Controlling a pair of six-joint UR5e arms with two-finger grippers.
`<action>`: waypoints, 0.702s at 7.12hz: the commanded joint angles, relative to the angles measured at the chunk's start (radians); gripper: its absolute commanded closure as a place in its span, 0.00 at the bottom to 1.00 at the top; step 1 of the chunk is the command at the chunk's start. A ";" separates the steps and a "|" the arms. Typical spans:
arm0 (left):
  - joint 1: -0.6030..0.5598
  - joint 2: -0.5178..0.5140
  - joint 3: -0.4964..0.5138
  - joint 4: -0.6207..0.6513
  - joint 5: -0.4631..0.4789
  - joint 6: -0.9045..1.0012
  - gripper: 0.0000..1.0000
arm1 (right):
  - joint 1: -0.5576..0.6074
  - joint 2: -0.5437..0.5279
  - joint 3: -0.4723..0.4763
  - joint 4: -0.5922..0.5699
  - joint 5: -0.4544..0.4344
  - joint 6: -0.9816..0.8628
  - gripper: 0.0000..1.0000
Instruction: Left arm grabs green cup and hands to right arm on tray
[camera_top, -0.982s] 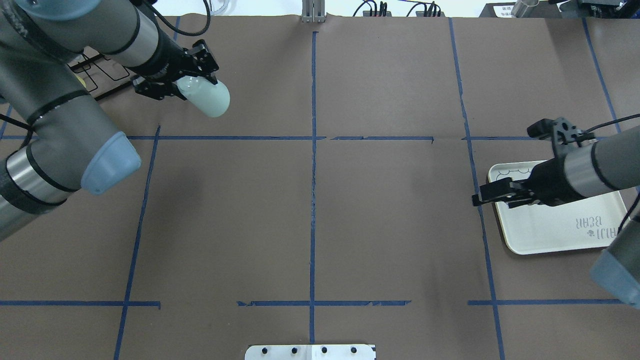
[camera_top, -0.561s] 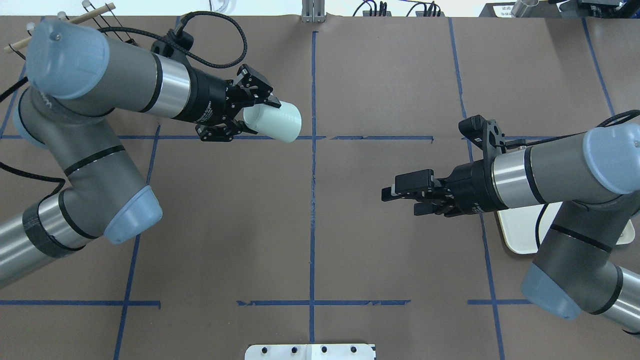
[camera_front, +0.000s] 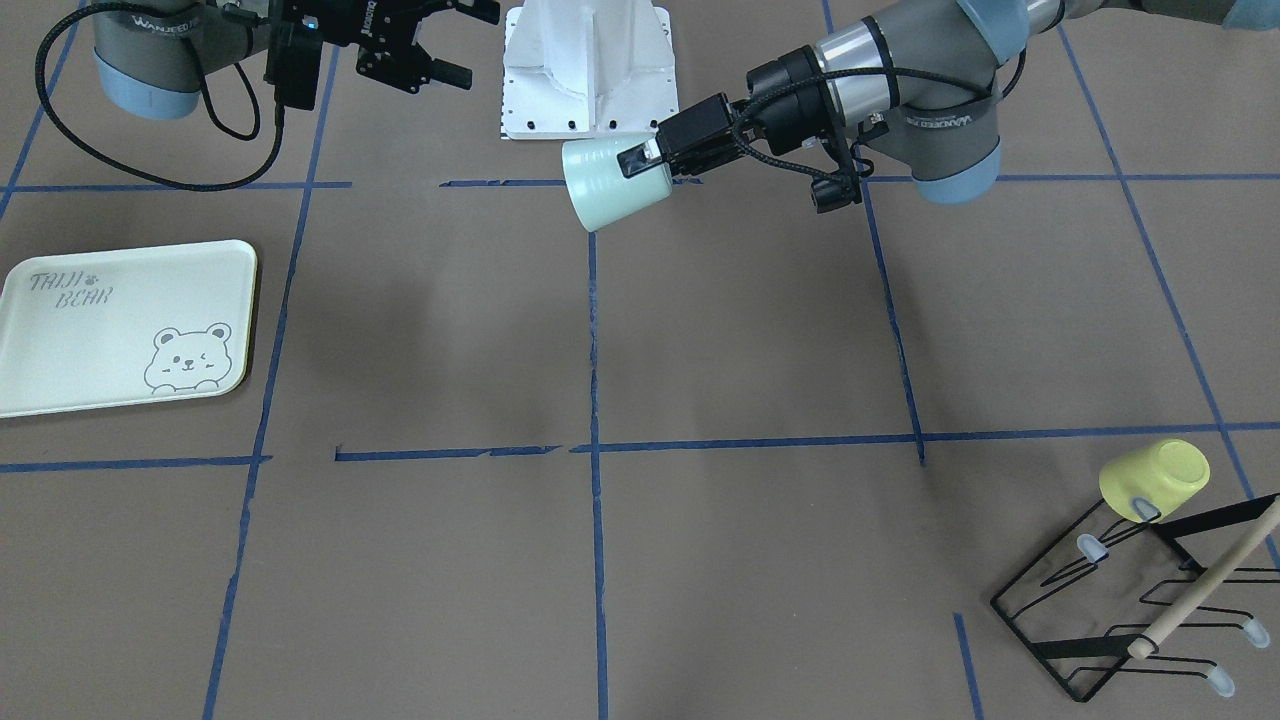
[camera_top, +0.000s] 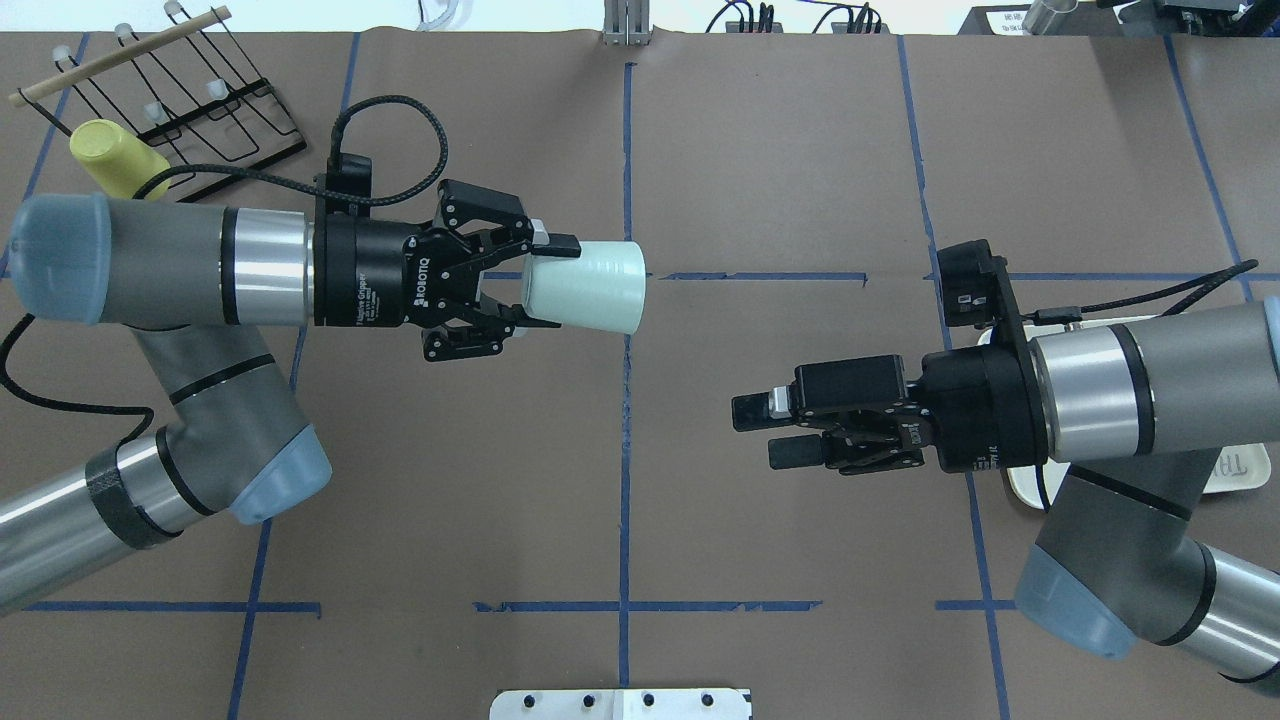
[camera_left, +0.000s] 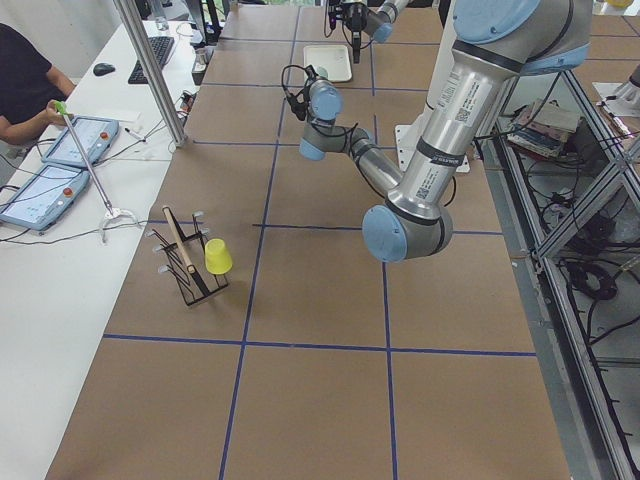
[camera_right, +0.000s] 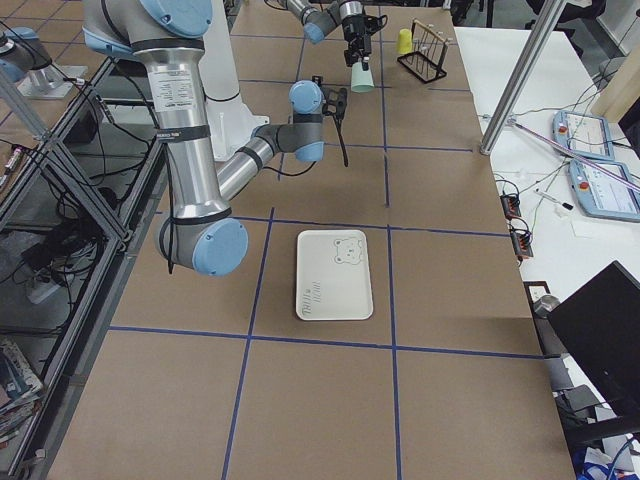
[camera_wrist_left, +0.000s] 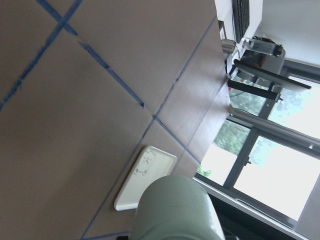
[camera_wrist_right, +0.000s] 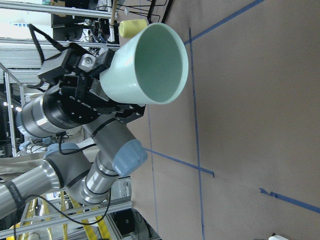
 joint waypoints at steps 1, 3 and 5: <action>0.044 0.033 0.011 -0.201 0.000 -0.095 0.95 | -0.003 0.033 -0.004 0.062 -0.132 0.032 0.00; 0.114 0.038 0.012 -0.309 0.006 -0.126 0.95 | -0.009 0.058 -0.008 0.060 -0.143 0.052 0.00; 0.112 0.040 0.011 -0.366 0.017 -0.147 0.95 | -0.028 0.102 -0.019 0.060 -0.152 0.067 0.01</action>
